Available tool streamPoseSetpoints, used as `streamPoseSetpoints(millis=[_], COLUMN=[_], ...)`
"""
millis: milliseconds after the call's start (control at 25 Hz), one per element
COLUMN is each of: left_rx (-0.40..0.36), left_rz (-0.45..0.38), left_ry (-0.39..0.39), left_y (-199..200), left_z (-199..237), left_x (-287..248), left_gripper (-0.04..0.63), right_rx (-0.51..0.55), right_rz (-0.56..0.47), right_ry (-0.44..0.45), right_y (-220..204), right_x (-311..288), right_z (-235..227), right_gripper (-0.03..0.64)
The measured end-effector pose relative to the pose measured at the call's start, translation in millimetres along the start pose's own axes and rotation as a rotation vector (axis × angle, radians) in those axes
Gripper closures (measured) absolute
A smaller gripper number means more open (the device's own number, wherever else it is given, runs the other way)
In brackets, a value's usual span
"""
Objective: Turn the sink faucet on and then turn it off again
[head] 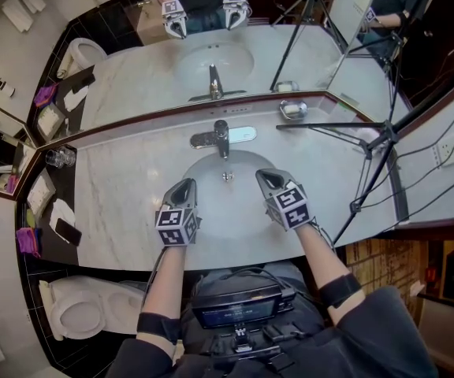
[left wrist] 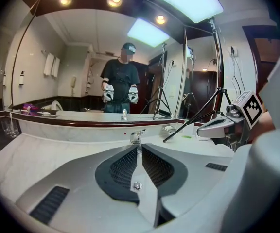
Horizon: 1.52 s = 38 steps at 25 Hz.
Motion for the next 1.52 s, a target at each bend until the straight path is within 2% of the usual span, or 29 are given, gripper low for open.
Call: streamPoseSetpoints(millis=[80, 200, 440, 560, 760, 880, 960, 1160, 1520], left_rx=[-0.009, -0.063, -0.26, -0.425, -0.84, -0.98, -1.019, -1.048, -1.112], left_rz=[0.019, 0.047, 0.1, 0.136, 0.213, 0.23, 0.237, 0.26, 0.249], left_ry=[-0.021, -0.053, -0.13, -0.157, -0.213, -0.232, -0.23, -0.201, -0.149], left_y=[1, 5, 38, 42, 35, 31, 29, 21, 17], left_z=[-2, -6, -16, -19, -31, -38, -41, -41, -44], left_x=[-13, -37, -92, -124, -168, -185, -194, -207, -208], left_gripper=[0.537, 0.507, 0.389, 0.364, 0.351, 0.351, 0.376, 0.424, 0.462], right_rx=[0.0, -0.011, -0.001, 0.001, -0.022, -0.037, -0.046, -0.069, -0.098], right_rz=[0.0, 0.005, 0.019, 0.024, 0.036, 0.039, 0.043, 0.046, 0.069], right_ry=[-0.005, 0.0, 0.002, -0.001, -0.016, -0.032, -0.044, -0.073, -0.071], right_y=[-2, 6, 11, 9, 13, 10, 6, -9, -20], right_x=[-4, -9, -28, -35, -34, -30, -26, -19, -13], right_z=[-5, -8, -21, -27, -31, -35, -39, -51, -50], right_gripper=[0.598, 0.598, 0.598, 0.598, 0.598, 0.598, 0.598, 0.598, 0.598])
Point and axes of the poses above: the fingertips, and each gripper's own axes: x backward along the fingers, z to its left, y out of its top, the point moved 6 cm from there along x, backward along the fingers, and after that the axes turned 3 degrees about -x, right-handed, at the moved point
